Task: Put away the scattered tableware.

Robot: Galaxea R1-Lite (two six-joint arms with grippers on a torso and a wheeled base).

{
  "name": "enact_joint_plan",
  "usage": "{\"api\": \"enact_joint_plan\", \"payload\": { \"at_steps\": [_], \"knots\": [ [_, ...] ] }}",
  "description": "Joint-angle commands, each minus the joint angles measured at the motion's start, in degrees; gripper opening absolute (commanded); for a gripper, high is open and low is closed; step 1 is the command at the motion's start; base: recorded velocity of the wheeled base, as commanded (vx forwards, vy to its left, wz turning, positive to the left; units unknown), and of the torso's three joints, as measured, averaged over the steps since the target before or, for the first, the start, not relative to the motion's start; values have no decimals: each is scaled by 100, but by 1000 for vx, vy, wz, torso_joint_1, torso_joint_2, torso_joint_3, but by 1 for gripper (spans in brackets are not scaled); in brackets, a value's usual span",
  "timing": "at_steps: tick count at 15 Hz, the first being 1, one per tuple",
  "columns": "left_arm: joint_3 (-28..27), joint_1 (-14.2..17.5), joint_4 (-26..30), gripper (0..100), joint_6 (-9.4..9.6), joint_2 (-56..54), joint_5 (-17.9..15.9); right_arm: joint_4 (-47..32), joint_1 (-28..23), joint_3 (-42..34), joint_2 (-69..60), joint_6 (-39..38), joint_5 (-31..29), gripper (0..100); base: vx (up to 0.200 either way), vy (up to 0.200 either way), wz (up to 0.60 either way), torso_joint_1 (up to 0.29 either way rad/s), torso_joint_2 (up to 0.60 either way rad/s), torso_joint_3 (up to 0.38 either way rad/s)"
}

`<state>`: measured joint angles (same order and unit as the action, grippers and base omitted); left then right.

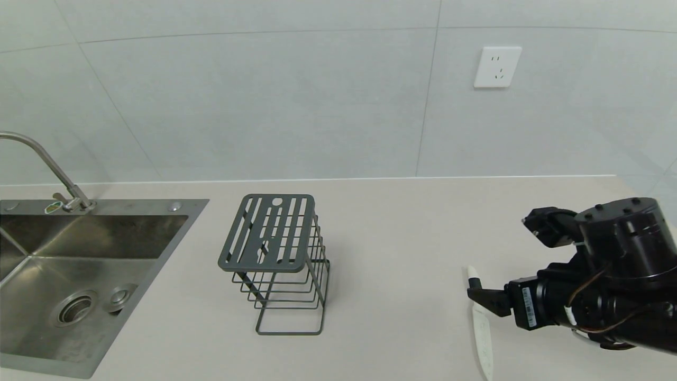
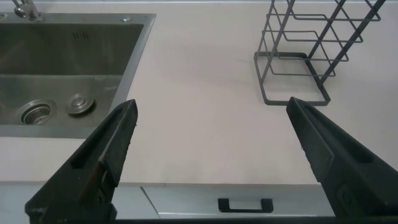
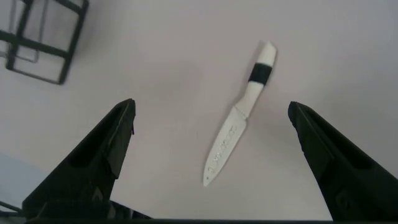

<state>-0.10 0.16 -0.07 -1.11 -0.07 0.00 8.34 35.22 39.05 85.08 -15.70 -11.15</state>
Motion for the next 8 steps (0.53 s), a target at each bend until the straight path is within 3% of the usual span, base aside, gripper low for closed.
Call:
{"api": "enact_joint_plan", "payload": {
  "at_steps": [1, 8],
  "knots": [
    [1, 2, -1, 100, -3, 7, -9, 1, 46, -125, 519, -3, -71, 100, 0, 0, 0, 0, 0, 0],
    [1, 2, -1, 100, -3, 7, -9, 124, 11, -125, 993, -21, -71, 100, 0, 0, 0, 0, 0, 0]
  ]
}}
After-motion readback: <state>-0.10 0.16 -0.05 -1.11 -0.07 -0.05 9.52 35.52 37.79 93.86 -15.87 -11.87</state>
